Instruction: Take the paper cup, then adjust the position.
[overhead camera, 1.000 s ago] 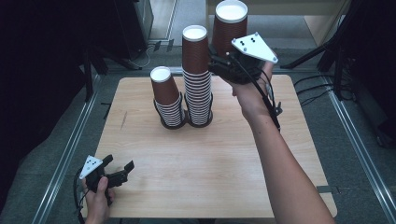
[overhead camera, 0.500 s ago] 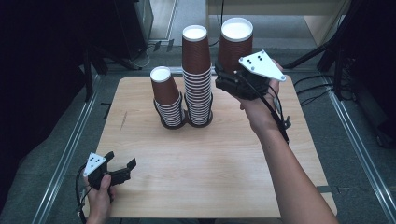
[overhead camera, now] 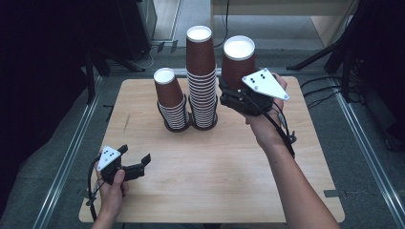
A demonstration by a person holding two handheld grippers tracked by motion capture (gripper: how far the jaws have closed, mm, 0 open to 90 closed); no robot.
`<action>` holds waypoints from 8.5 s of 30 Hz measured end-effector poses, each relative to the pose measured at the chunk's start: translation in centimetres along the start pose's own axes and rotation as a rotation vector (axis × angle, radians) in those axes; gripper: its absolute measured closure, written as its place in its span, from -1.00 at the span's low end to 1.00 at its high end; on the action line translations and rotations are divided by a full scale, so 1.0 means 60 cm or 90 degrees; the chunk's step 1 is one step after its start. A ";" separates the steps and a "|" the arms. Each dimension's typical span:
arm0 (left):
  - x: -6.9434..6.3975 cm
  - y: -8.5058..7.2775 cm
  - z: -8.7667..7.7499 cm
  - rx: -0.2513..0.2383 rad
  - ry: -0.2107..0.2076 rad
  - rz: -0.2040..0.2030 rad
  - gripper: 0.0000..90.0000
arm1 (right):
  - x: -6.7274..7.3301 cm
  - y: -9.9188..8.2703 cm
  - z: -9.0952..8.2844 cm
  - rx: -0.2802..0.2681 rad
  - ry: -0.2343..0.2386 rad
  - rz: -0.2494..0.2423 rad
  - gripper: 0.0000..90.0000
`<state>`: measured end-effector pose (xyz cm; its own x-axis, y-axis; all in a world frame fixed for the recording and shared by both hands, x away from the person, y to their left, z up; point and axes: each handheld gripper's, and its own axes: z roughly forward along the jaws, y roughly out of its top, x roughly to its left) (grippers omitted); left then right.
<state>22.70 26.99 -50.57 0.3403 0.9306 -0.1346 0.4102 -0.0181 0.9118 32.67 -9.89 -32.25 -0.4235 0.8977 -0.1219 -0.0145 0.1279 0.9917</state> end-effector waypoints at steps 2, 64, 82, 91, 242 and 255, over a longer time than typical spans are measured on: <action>-0.016 0.017 0.012 -0.004 -0.007 0.013 -0.95 | 0.001 -0.008 -0.003 0.002 0.000 -0.009 -0.74; -0.138 0.142 0.040 -0.079 -0.236 0.040 -0.95 | 0.070 -0.194 -0.012 0.051 0.043 -0.256 -0.74; -0.151 0.142 0.038 -0.076 -0.258 0.048 -0.91 | 0.113 -0.213 -0.013 0.046 0.112 -0.306 -0.75; -0.159 0.142 0.038 -0.076 -0.263 0.051 -0.89 | 0.134 -0.224 -0.010 0.054 0.144 -0.327 -0.75; -0.166 0.097 0.068 -0.204 -0.231 0.051 -0.49 | 0.137 -0.271 -0.038 0.127 0.226 1.120 -1.00; -0.175 0.092 0.070 -0.198 -0.231 0.072 -0.49 | 0.140 -0.269 -0.021 0.133 0.215 1.193 -1.00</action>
<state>24.96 15.59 -45.78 0.6632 0.7410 -0.1048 0.1012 0.0500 0.9936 28.23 -4.96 -49.26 0.1018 -0.1769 0.9789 0.6854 -0.7007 -0.1979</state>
